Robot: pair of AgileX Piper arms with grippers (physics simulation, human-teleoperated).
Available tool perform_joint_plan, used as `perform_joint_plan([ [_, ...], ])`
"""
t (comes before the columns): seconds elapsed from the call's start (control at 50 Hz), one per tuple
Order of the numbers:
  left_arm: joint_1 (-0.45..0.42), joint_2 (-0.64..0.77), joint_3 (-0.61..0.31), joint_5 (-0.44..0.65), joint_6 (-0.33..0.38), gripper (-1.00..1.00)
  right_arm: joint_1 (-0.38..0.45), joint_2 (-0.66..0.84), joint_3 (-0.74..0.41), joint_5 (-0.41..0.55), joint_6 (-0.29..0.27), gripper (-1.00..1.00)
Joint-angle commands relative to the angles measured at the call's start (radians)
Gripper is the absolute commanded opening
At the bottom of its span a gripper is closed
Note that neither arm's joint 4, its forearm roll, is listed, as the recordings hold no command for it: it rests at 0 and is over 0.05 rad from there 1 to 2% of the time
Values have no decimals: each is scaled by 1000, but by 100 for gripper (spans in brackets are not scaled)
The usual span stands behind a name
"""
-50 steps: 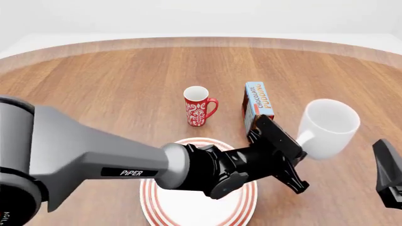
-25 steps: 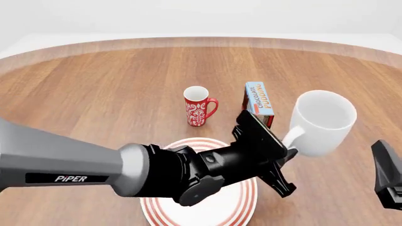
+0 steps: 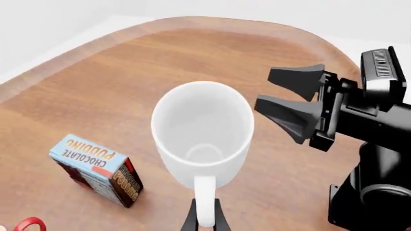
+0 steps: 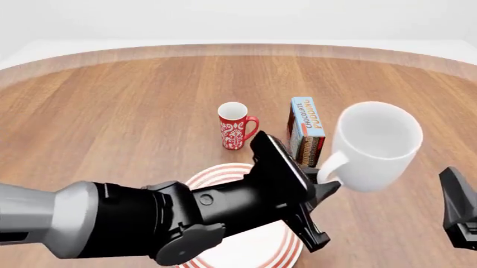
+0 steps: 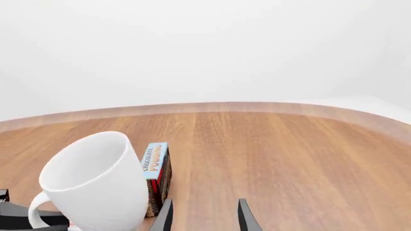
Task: Pick up the white mug and put it on the plate, and put the chocolate pudding to the right of the plate.
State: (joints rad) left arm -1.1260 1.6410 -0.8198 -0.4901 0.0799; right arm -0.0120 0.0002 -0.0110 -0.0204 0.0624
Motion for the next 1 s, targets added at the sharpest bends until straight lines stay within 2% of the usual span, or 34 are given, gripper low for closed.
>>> perform_joint_plan([
  [0.02, -7, -99, 68, 1, 27, -100, 1, 0, 0, -1, -1, 100],
  [0.16, -10, -162, 103, 16, 34, -100, 0, 0, 0, 0, -2, 100],
  [0.56, 68, -305, 244, 22, 75, -100, 2, 0, -1, 0, -5, 100],
  [1.0, 151, -402, 364, 11, 59, -100, 2, 0, -1, -1, -12, 100],
])
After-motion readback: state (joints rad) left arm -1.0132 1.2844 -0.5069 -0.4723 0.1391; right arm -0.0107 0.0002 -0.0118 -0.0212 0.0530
